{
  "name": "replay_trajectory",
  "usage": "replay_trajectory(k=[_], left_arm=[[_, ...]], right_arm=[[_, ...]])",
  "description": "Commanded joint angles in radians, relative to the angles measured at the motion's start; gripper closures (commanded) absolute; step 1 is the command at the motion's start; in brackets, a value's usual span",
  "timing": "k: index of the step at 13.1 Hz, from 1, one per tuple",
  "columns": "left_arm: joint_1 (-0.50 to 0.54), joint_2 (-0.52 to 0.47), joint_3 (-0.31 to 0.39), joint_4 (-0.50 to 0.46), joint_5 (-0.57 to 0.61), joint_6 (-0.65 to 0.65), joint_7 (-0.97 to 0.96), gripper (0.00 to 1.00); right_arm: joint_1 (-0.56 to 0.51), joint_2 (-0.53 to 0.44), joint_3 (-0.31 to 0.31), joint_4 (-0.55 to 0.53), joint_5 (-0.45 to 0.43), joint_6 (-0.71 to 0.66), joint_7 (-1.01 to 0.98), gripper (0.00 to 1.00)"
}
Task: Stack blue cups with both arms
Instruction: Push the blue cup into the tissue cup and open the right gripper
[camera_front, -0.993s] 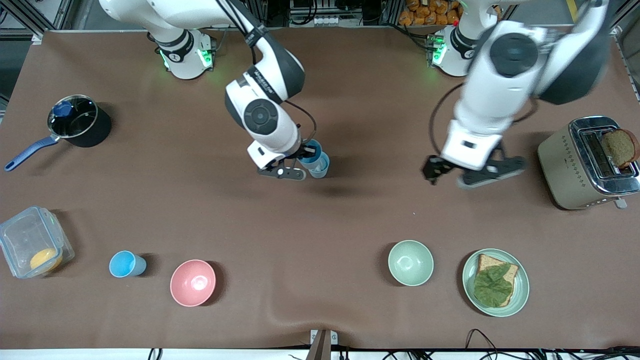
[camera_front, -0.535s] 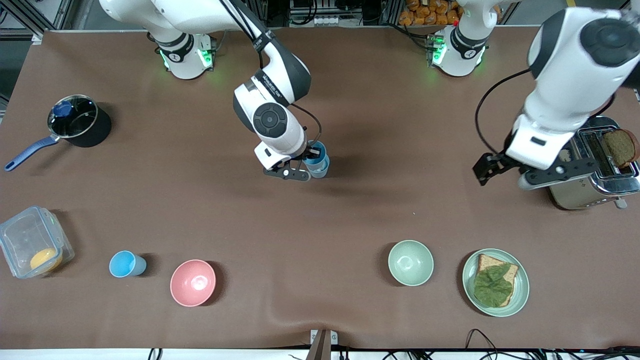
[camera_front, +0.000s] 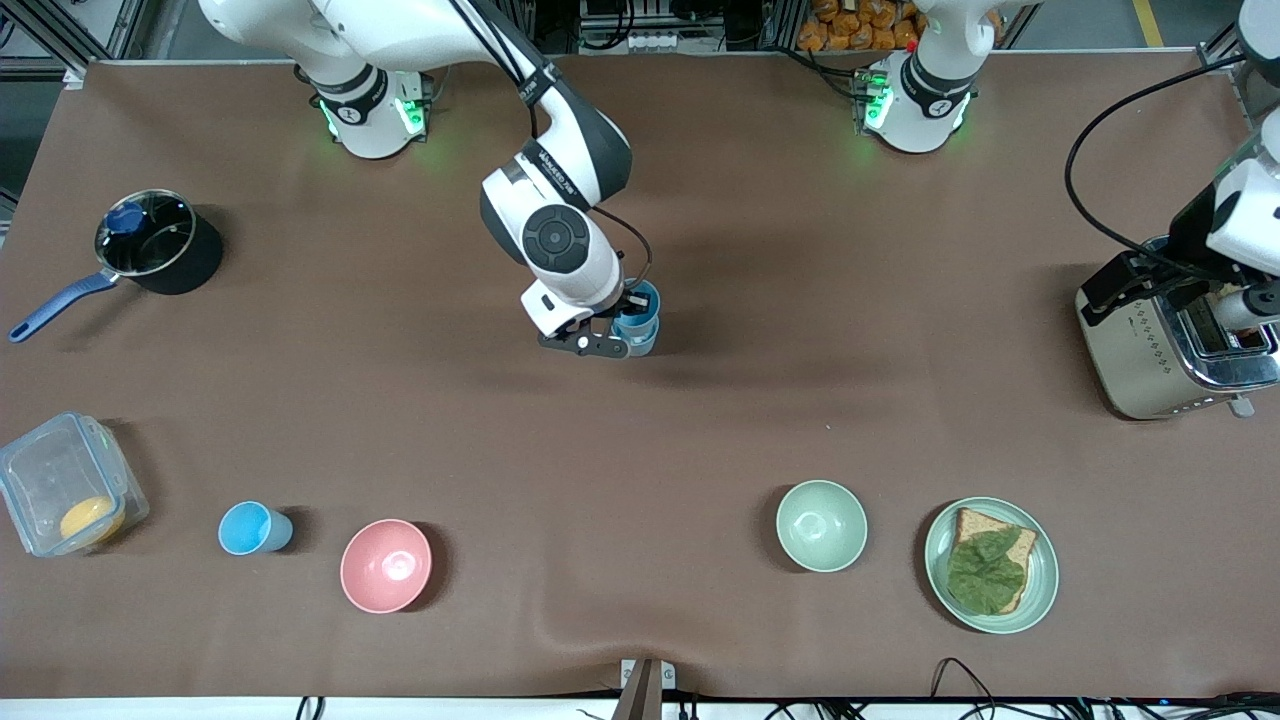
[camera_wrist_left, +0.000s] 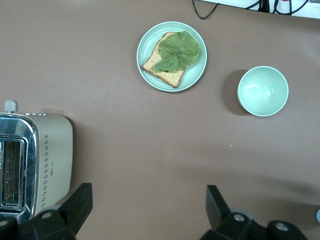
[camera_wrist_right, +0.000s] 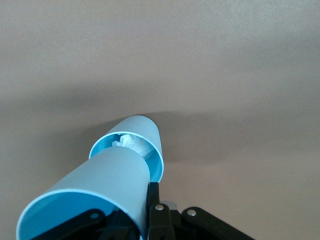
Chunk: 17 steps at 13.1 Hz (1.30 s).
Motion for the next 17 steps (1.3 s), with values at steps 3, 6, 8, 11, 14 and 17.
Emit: replay_trajectory(k=[3, 6, 8, 11, 14, 17], left_arm=[[-0.024, -0.029, 0.021, -0.012, -0.023, -0.028, 0.010, 0.00], [-0.050, -0.018, 0.043, 0.025, -0.047, -0.089, 0.014, 0.00], [-0.050, -0.018, 0.044, 0.034, -0.073, -0.111, 0.013, 0.00], [-0.071, -0.021, 0.044, 0.044, -0.075, -0.149, 0.011, 0.00], [-0.097, -0.016, 0.044, 0.083, -0.073, -0.186, 0.004, 0.00], [-0.100, -0.016, 0.044, 0.085, -0.063, -0.186, 0.011, 0.00]], right_arm=[[0.009, 0.009, -0.010, 0.024, 0.013, -0.010, 0.039, 0.00], [-0.002, -0.003, -0.013, 0.026, 0.005, -0.021, 0.026, 0.00], [-0.040, -0.044, -0.016, 0.027, 0.002, -0.079, -0.020, 0.00], [-0.140, -0.121, -0.031, 0.026, -0.003, -0.226, -0.205, 0.00], [-0.308, -0.215, -0.036, 0.023, -0.009, -0.351, -0.429, 0.00], [-0.441, -0.284, -0.036, 0.016, -0.111, -0.376, -0.534, 0.00]])
